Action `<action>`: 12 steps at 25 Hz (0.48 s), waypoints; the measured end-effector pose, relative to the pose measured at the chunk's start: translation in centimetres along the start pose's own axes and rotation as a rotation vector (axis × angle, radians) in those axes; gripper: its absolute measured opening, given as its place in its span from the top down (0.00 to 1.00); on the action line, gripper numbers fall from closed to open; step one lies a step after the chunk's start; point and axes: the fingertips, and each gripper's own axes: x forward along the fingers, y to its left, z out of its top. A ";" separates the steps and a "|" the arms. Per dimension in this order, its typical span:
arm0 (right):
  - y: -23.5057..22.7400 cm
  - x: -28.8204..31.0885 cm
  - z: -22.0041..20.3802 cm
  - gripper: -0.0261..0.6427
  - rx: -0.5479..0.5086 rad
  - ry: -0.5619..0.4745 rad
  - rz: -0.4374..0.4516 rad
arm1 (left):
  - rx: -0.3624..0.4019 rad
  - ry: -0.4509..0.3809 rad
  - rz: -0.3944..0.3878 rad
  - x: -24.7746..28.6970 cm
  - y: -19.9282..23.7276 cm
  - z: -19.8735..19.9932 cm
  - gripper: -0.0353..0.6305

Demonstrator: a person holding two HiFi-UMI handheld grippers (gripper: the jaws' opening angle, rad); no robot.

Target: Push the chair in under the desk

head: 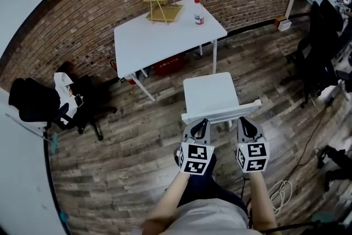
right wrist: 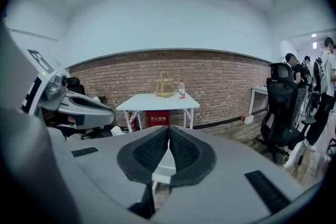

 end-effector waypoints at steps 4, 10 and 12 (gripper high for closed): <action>-0.6 2.7 0.2 0.94 -0.075 0.039 0.045 | 0.059 0.048 -0.022 2.7 0.4 0.1 0.92; 0.1 6.2 -0.1 0.92 -0.258 0.147 0.180 | 0.228 0.130 -0.116 6.4 -0.4 0.0 0.87; 0.7 7.4 -1.5 0.69 -0.337 0.211 0.266 | 0.273 0.160 -0.151 7.5 -0.7 -0.3 0.73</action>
